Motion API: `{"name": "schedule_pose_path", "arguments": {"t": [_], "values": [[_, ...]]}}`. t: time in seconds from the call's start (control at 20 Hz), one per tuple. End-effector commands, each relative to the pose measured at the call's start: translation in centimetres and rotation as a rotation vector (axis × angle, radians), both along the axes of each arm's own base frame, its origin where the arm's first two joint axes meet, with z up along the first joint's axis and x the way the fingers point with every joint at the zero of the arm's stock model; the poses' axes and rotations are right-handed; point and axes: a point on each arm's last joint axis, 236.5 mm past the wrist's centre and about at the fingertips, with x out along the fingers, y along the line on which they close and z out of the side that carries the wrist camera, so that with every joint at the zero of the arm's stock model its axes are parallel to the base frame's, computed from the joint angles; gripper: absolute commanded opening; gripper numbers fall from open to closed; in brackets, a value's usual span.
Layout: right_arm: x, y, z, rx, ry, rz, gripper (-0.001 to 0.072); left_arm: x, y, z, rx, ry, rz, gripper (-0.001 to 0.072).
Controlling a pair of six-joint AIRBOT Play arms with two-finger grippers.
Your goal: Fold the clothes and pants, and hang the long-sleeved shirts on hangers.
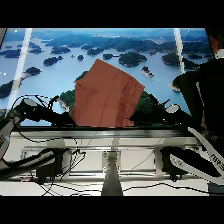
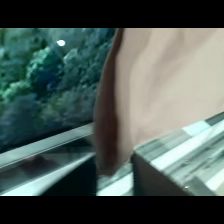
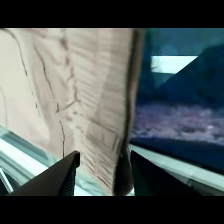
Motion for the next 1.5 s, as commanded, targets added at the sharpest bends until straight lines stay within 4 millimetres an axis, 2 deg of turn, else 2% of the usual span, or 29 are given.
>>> {"name": "schedule_pose_path", "arguments": {"t": [0.0,0.1,0.15,0.25,0.3,0.4,0.5,0.6,0.7,0.8,0.9,0.95,1.05,1.15,1.25,1.3,1.35,1.45], "values": [[-0.6,1.0,-0.2,-0.014,-0.017,0.039,0.0277,3.3,0.6,-1.1,0.044,-0.143,0.044,0.0008],[0.6,0.9,-0.4,-0.037,-0.058,0.015,0.0011,4.5,0.5,-1.0,0.038,-0.175,0.077,0.0004],[1.3,1.0,0.0,-0.035,-0.079,0.012,0.0015,5.1,0.4,-0.7,0.032,-0.189,0.091,0.0004],[3.4,1.8,2.2,-0.010,-0.154,0.043,0.0014,6.7,0.8,0.2,0.037,-0.234,0.084,0.0003],[4.6,2.5,3.8,0.012,-0.210,0.080,0.0014,7.9,1.0,1.1,0.039,-0.275,0.069,0.0003],[7.3,4.1,8.4,0.064,-0.341,0.160,0.0014,11.2,1.8,4.3,0.059,-0.410,0.039,0.0002],[10.0,5.4,13.8,0.105,-0.476,0.201,0.0014,15.0,3.0,9.6,0.110,-0.600,0.038,0.0002],[11.9,6.3,19.8,0.143,-0.616,0.221,0.0014,18.0,3.9,17.6,0.176,-0.840,0.039,0.0002],[12.3,6.9,26.6,0.182,-0.763,0.254,0.0014,18.9,4.4,26.1,0.247,-1.084,0.051,0.0002],[11.5,7.0,32.6,0.210,-0.901,0.280,0.0014,17.4,4.5,35.3,0.332,-1.357,0.091,0.0003],[9.4,6.6,37.9,0.233,-1.026,0.298,0.0014,14.0,4.6,42.6,0.415,-1.598,0.147,0.0002],[7.9,6.4,40.2,0.244,-1.080,0.311,0.0014,11.5,4.5,45.8,0.463,-1.710,0.166,0.0002],[4.6,5.8,43.5,0.261,-1.164,0.339,0.0014,6.5,4.0,49.6,0.547,-1.867,0.171,0.0002],[1.4,5.2,45.6,0.272,-1.234,0.363,0.0014,2.0,3.0,51.6,0.602,-1.973,0.161,0.0003],[-0.6,4.6,46.5,0.268,-1.259,0.364,0.0014,-0.9,2.1,51.9,0.612,-2.021,0.151,0.0002],[-0.6,4.2,46.4,0.250,-1.245,0.348,0.0014,-1.1,2.0,50.9,0.593,-1.989,0.161,0.0002],[-0.1,3.9,45.7,0.220,-1.216,0.329,0.0014,-0.6,1.9,49.1,0.559,-1.926,0.166,0.0002],[2.5,3.1,42.5,0.132,-1.139,0.280,0.0014,2.3,2.3,43.9,0.498,-1.768,0.168,0.0002]]}}
